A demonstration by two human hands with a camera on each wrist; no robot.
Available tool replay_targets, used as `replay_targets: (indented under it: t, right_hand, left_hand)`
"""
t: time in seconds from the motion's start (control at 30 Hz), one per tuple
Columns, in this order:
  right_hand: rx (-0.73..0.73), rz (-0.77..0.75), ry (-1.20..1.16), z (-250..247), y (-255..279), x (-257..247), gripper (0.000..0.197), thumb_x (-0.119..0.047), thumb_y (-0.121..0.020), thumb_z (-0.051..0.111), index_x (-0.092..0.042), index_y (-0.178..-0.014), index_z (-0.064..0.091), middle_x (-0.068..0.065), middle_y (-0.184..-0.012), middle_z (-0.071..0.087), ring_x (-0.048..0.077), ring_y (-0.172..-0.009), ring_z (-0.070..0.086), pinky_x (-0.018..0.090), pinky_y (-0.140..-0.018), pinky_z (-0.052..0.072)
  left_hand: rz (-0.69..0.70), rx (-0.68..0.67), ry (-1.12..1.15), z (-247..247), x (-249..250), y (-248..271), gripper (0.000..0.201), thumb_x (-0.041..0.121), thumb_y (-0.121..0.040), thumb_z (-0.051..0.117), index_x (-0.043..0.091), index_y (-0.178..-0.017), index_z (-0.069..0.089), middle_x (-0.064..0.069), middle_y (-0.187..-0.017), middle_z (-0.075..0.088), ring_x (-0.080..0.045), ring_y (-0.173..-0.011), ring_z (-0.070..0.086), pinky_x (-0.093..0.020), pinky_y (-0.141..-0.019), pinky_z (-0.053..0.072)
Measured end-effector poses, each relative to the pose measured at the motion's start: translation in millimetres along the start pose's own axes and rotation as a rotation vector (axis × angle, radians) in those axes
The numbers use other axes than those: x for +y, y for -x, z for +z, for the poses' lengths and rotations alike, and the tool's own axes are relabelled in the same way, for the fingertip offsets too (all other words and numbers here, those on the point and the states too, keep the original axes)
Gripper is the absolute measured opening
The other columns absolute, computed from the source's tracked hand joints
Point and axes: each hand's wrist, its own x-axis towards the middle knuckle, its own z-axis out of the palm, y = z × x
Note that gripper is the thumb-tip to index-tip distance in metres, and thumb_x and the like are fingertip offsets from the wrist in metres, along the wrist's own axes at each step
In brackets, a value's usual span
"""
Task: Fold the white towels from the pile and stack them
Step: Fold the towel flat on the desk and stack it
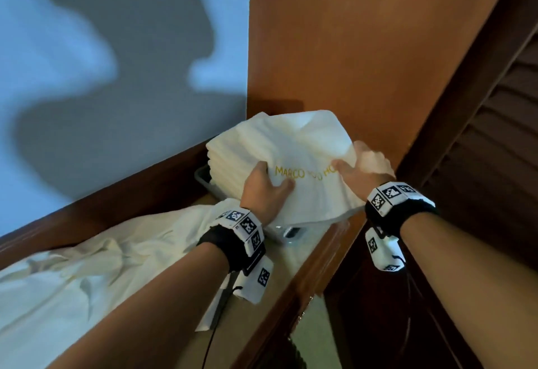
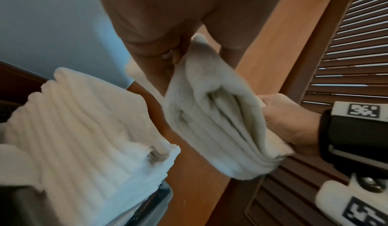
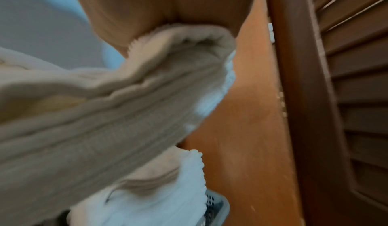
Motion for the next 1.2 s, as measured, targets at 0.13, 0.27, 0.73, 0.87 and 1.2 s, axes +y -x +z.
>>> replay_targets:
  t: [0.13,0.27,0.73,0.87,1.2]
  right_hand:
    - [-0.015,-0.163,-0.082,18.0,-91.4,2.0,0.029,-0.046,-0.089,0.062,-0.023,-0.097,0.047,0.004,-0.089,0.057,0.026,-0.079,0.053,0.033,-0.066,0.039]
    - [-0.039,-0.3,-0.151,35.9,-164.2,-4.4,0.03,-0.039,-0.089,0.067,-0.015,-0.097,0.052,0.005,-0.09,0.059,0.025,-0.076,0.054,0.03,-0.065,0.037]
    - [-0.496,-0.174,-0.235,165.8,-249.1,34.6,0.034,-0.035,-0.096,0.059,-0.009,-0.117,0.053,0.017,-0.12,0.062,0.034,-0.107,0.061,0.033,-0.082,0.042]
    - [-0.417,-0.241,-0.353,150.6,-251.8,35.4,0.032,-0.029,-0.098,0.057,-0.009,-0.122,0.058,0.013,-0.12,0.063,0.031,-0.106,0.06,0.029,-0.08,0.037]
    - [-0.351,-0.351,-0.046,149.0,-242.5,46.4,0.043,-0.03,-0.092,0.064,-0.012,-0.13,0.053,0.013,-0.129,0.056,0.035,-0.114,0.053,0.042,-0.091,0.047]
  left_hand:
    - [-0.046,0.085,0.033,23.8,-2.6,-51.1,0.032,0.022,-0.087,0.073,0.008,-0.11,0.056,-0.007,-0.112,0.067,-0.026,-0.103,0.063,-0.04,-0.088,0.053]
    - [-0.096,0.213,0.059,44.9,-7.0,-90.3,0.031,0.023,-0.088,0.072,0.014,-0.112,0.055,-0.002,-0.113,0.066,-0.025,-0.104,0.063,-0.044,-0.09,0.054]
    - [-0.644,0.256,0.417,84.9,-80.1,-118.6,0.028,0.011,-0.09,0.072,0.008,-0.113,0.056,-0.017,-0.114,0.067,-0.039,-0.095,0.07,-0.062,-0.067,0.059]
    - [-0.64,0.321,0.502,81.7,-71.6,-118.9,0.032,0.007,-0.09,0.07,0.001,-0.118,0.057,-0.022,-0.111,0.066,-0.036,-0.083,0.07,-0.043,-0.054,0.059]
    - [-0.56,0.382,0.068,79.2,-78.8,-96.0,0.066,0.034,-0.086,0.077,0.008,-0.137,0.044,-0.013,-0.123,0.055,-0.027,-0.103,0.063,-0.037,-0.081,0.058]
